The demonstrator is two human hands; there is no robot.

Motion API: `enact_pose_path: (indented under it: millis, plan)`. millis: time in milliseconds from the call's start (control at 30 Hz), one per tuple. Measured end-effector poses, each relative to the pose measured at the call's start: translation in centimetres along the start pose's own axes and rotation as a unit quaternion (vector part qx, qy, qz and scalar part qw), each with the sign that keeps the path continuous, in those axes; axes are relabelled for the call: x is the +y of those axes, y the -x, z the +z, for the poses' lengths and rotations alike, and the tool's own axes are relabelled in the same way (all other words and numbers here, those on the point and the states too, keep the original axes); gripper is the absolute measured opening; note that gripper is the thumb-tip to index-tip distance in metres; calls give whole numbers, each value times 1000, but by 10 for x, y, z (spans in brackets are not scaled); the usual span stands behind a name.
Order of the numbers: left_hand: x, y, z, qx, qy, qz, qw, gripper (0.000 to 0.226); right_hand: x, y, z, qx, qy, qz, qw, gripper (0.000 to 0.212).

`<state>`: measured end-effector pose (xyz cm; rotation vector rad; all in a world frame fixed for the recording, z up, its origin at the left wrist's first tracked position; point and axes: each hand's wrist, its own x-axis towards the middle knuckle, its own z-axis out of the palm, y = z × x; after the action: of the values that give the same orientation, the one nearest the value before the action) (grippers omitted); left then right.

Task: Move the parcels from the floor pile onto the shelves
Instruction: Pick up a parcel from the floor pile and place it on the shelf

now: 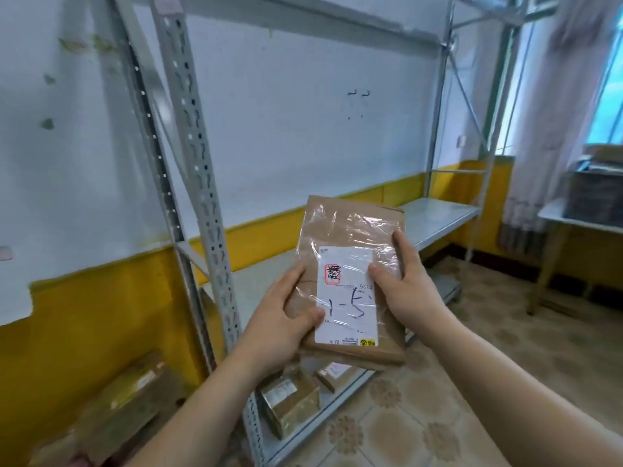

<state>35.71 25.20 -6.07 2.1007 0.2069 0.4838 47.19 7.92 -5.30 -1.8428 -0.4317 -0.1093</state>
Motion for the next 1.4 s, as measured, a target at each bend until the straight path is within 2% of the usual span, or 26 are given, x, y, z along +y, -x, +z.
enact_pose_path:
  millis: [200,400,633,900,1200,1400]
  plan:
    - [65,-70,141,-86,28,37,995,73,66,-52,-146,56,38,59,996,71]
    - [94,-129,225,-131,64,36,989,71,113,-107,-221,86,56,96,990,70]
    - [71,-229,280,-148,48,47,987,71,170,-197,-232,102,58,123,986,70]
    - [37,-385,342,-177,60,60,981,70,222,-335,-236,120,80,152,978,72]
    - [32,-507,438,-243,64,61,966,69,283,-439,-280,148,81,192,967,70]
    - [37,-586,520,-249,65,56,965,69,345,-519,-331,145,40,201,968,73]
